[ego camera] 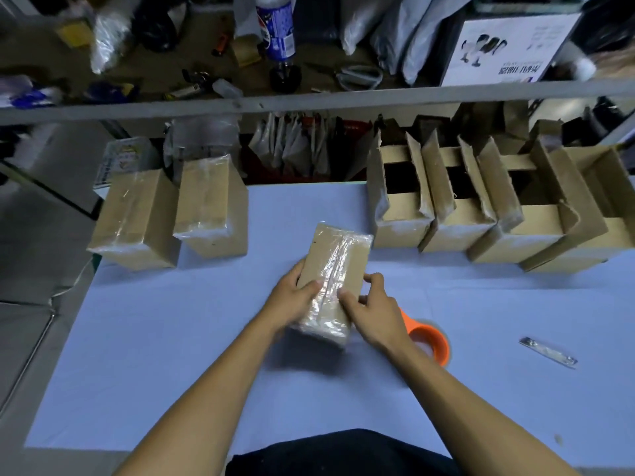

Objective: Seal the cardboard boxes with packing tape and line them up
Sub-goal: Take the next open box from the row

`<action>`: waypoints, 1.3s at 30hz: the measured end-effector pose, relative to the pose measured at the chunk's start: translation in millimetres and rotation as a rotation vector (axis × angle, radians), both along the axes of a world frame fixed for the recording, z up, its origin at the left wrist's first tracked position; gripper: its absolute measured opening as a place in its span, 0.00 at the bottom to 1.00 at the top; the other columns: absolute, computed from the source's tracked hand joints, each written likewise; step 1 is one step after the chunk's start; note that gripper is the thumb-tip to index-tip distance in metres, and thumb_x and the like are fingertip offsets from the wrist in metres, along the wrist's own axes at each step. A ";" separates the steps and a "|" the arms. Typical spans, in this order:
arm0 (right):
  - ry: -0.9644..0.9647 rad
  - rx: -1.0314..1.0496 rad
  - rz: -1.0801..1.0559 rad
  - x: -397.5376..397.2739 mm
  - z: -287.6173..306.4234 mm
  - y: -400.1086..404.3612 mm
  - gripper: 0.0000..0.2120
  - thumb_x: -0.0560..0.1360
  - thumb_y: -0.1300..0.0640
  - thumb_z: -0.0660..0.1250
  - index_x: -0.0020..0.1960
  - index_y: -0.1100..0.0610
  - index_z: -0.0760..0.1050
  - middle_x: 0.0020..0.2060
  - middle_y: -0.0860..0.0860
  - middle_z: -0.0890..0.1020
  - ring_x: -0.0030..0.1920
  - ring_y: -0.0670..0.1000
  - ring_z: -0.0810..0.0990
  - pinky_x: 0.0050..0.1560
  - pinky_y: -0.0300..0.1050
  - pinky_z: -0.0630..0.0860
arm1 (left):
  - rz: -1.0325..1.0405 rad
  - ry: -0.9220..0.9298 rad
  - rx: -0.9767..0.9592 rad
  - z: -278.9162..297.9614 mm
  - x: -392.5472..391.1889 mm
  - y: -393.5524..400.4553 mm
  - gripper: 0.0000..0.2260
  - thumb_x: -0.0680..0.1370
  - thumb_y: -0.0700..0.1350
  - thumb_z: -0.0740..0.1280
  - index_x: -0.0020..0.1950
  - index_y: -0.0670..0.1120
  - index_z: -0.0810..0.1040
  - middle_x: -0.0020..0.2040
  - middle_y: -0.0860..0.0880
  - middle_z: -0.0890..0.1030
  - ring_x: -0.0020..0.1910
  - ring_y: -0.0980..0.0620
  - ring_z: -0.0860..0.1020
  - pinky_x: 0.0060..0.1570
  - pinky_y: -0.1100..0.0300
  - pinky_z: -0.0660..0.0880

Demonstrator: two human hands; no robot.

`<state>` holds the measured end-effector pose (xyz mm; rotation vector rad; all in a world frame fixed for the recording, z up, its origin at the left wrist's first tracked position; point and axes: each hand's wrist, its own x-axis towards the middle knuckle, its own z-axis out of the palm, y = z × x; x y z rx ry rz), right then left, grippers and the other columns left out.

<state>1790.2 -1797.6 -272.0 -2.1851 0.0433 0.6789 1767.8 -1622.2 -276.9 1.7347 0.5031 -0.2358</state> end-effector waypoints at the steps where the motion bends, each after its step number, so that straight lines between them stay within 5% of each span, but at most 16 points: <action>1: 0.045 0.002 0.024 -0.9 1.2 2.0 0.17 0.76 0.42 0.66 0.58 0.49 0.67 0.48 0.48 0.84 0.53 0.57 0.81 0.46 0.45 0.73 | -0.126 0.012 0.184 6.9 6.1 12.3 0.25 0.78 0.49 0.64 0.75 0.55 0.66 0.69 0.52 0.76 0.63 0.53 0.77 0.65 0.53 0.73; 4: -0.047 -0.035 0.061 1.0 0.3 3.9 0.13 0.73 0.46 0.72 0.48 0.50 0.71 0.42 0.45 0.75 0.51 0.54 0.76 0.43 0.41 0.68 | -0.493 0.033 0.804 18.5 5.6 20.9 0.26 0.82 0.52 0.55 0.80 0.56 0.54 0.79 0.53 0.60 0.73 0.49 0.67 0.68 0.51 0.67; 7: -0.140 0.075 -0.191 18.4 9.1 -1.0 0.35 0.71 0.46 0.75 0.71 0.57 0.66 0.62 0.54 0.72 0.67 0.56 0.70 0.66 0.47 0.68 | -0.635 -0.055 0.944 14.1 -8.5 16.4 0.32 0.79 0.65 0.45 0.81 0.53 0.50 0.79 0.50 0.56 0.72 0.46 0.67 0.67 0.49 0.66; 9: -0.134 0.079 -0.180 30.0 10.4 -5.4 0.37 0.73 0.44 0.73 0.76 0.56 0.63 0.70 0.56 0.70 0.72 0.57 0.68 0.69 0.49 0.66 | -0.794 -0.101 1.014 10.2 -5.6 21.0 0.35 0.75 0.68 0.39 0.81 0.56 0.48 0.81 0.51 0.53 0.76 0.47 0.61 0.70 0.47 0.62; 12: -0.167 -0.110 -0.009 34.9 12.5 -11.2 0.17 0.75 0.39 0.67 0.52 0.53 0.76 0.52 0.54 0.83 0.57 0.60 0.78 0.47 0.48 0.70 | -0.952 -0.103 1.130 20.2 6.2 30.9 0.31 0.77 0.67 0.38 0.79 0.62 0.48 0.81 0.53 0.48 0.78 0.49 0.55 0.74 0.41 0.54; 14: -0.167 -0.189 -0.020 32.4 13.6 -12.0 0.21 0.74 0.37 0.65 0.45 0.55 0.71 0.44 0.53 0.81 0.51 0.60 0.78 0.42 0.49 0.69 | -0.913 -0.203 1.230 21.1 3.6 35.2 0.28 0.79 0.64 0.40 0.78 0.61 0.56 0.81 0.54 0.54 0.77 0.47 0.59 0.73 0.38 0.56; 16: -0.131 -0.187 -0.044 26.5 11.5 -8.3 0.22 0.74 0.37 0.65 0.43 0.57 0.70 0.42 0.53 0.80 0.48 0.59 0.77 0.42 0.49 0.70 | -0.805 -0.268 1.241 18.4 -14.1 32.8 0.28 0.80 0.62 0.46 0.77 0.55 0.63 0.79 0.52 0.61 0.77 0.45 0.62 0.70 0.36 0.60; 20: -0.157 -0.065 -0.064 3.3 7.5 -12.4 0.21 0.75 0.37 0.66 0.49 0.56 0.72 0.43 0.50 0.80 0.48 0.54 0.78 0.44 0.47 0.71 | -0.793 -0.128 1.204 -0.1 -37.6 28.2 0.43 0.73 0.75 0.48 0.79 0.52 0.38 0.80 0.54 0.36 0.78 0.48 0.35 0.72 0.34 0.37; 25: -0.398 -0.290 0.098 -28.7 -4.2 -60.9 0.25 0.75 0.29 0.57 0.50 0.52 0.71 0.42 0.47 0.78 0.44 0.53 0.77 0.41 0.47 0.68 | -0.773 -0.159 1.257 0.5 -33.6 28.6 0.40 0.74 0.70 0.47 0.81 0.49 0.51 0.81 0.53 0.45 0.80 0.46 0.44 0.71 0.30 0.51; 29: -0.353 -0.557 0.330 -43.6 -19.2 -101.5 0.33 0.73 0.27 0.57 0.68 0.48 0.68 0.58 0.48 0.79 0.55 0.54 0.79 0.48 0.47 0.74 | -0.775 -0.128 1.258 4.9 -35.4 23.9 0.41 0.73 0.72 0.43 0.81 0.51 0.47 0.80 0.54 0.40 0.80 0.47 0.40 0.72 0.30 0.49; 34: -0.300 -0.596 0.570 -61.4 -31.5 -104.5 0.36 0.77 0.51 0.62 0.80 0.53 0.49 0.60 0.56 0.78 0.57 0.59 0.77 0.48 0.49 0.72 | -0.743 -0.035 1.221 15.0 -38.7 13.4 0.38 0.78 0.68 0.55 0.81 0.55 0.41 0.80 0.57 0.37 0.79 0.50 0.37 0.69 0.29 0.52; 39: -0.410 -0.271 0.188 -45.3 -6.5 -120.2 0.23 0.76 0.63 0.61 0.71 0.56 0.67 0.59 0.55 0.80 0.55 0.60 0.77 0.46 0.47 0.70 | -0.706 -0.019 1.222 19.5 -38.5 10.6 0.39 0.77 0.68 0.58 0.81 0.55 0.44 0.81 0.57 0.40 0.80 0.51 0.40 0.69 0.39 0.61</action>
